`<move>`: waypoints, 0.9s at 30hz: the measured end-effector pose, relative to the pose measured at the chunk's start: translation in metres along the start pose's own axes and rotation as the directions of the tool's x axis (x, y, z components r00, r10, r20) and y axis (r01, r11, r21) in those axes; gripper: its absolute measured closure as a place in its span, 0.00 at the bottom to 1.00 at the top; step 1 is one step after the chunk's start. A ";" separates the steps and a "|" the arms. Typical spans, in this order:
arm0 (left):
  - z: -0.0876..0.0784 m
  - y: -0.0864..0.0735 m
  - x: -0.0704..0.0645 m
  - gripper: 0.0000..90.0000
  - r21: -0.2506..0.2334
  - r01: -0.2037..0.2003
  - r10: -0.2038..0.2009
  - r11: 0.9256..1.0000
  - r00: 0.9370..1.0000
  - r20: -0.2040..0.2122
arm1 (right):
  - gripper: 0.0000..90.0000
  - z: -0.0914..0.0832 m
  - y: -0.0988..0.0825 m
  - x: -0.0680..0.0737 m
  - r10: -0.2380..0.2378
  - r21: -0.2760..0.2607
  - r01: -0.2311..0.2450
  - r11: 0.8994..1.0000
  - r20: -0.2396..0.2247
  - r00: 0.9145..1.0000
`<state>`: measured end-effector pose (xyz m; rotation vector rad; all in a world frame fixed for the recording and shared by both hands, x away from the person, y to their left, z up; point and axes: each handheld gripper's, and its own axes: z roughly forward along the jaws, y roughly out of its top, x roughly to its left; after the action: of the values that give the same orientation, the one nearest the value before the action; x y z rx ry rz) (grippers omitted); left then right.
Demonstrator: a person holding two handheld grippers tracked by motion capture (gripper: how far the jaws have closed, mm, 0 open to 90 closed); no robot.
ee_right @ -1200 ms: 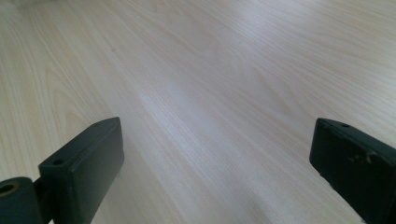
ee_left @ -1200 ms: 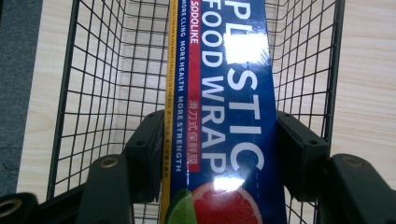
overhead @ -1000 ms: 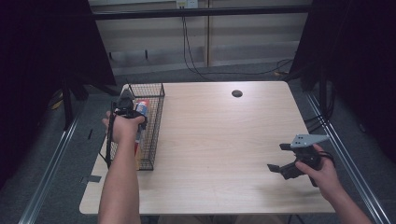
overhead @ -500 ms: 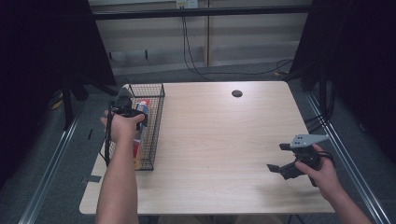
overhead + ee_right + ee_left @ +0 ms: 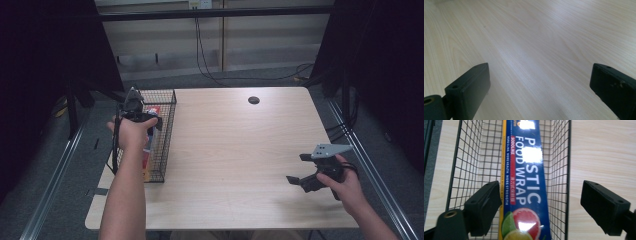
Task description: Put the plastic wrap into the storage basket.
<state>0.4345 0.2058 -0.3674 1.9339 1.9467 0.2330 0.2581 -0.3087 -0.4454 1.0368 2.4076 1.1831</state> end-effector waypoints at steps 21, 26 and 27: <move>-0.025 0.001 -0.019 0.13 -0.031 -0.025 0.027 0.999 0.997 0.069 | 0.03 0.003 0.003 0.001 -0.008 0.005 0.008 1.000 -0.006 1.000; -0.027 0.000 -0.026 0.13 -0.029 -0.041 0.043 0.999 0.996 0.080 | 0.03 0.000 0.002 0.002 -0.008 -0.003 0.008 1.000 -0.002 1.000; -0.027 0.000 -0.028 0.13 -0.029 -0.037 0.040 0.999 0.995 0.088 | 0.03 0.000 0.002 0.002 -0.003 -0.003 0.003 1.000 -0.004 1.000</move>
<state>0.4232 0.1818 -0.3386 1.9322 1.8420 0.1798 0.2577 -0.3068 -0.4437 1.0302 2.4094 1.1880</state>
